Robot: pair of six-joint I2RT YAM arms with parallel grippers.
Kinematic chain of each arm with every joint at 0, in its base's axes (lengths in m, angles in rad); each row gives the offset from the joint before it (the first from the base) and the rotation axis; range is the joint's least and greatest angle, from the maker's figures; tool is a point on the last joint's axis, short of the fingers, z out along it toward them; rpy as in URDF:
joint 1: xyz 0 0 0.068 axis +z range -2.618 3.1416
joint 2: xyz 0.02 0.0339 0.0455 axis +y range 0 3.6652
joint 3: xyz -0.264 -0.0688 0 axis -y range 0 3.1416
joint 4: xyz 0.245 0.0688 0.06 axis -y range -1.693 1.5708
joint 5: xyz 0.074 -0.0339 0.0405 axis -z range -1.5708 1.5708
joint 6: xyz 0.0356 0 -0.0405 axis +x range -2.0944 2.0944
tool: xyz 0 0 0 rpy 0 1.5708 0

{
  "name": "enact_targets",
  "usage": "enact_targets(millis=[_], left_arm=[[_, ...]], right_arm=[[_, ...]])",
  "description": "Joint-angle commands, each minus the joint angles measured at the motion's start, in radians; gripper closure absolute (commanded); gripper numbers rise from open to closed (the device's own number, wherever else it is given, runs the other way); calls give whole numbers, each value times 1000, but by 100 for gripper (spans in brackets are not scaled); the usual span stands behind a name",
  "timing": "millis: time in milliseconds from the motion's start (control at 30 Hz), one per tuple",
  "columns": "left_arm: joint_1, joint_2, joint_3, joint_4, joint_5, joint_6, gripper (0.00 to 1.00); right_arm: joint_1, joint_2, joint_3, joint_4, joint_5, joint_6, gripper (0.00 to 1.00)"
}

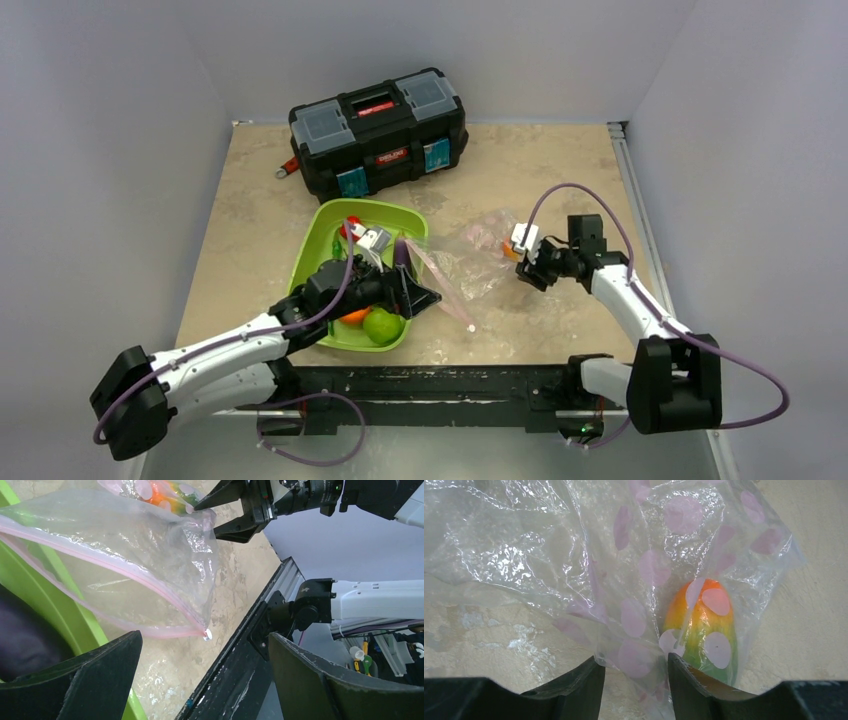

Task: Open the zip-top bag and remove the fake food
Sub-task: Pick up the fake fruit from the zipper food storage bag.

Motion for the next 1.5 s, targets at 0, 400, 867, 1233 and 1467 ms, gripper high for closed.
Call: enact_targets(millis=[0,400,867,1233,1467], left_arm=[[-22,28,9,116,-40,-14,3],[-66,170,47,218,-34,-14,3],[-125,311,200,-19,-159,-25,5],[-124,475,285,-12,-153,-9,15],[-105,514,328,-37,-147,22,22]], right_arm=[[-31,-11,52,-52,-74,-31,50],[-144,-45,136,-253,-211,-144,28],[-257,89,268,-70,-112,182,1],[-258,276,350,-80,-38,236,28],[-257,432,406,-184,-114,228,52]])
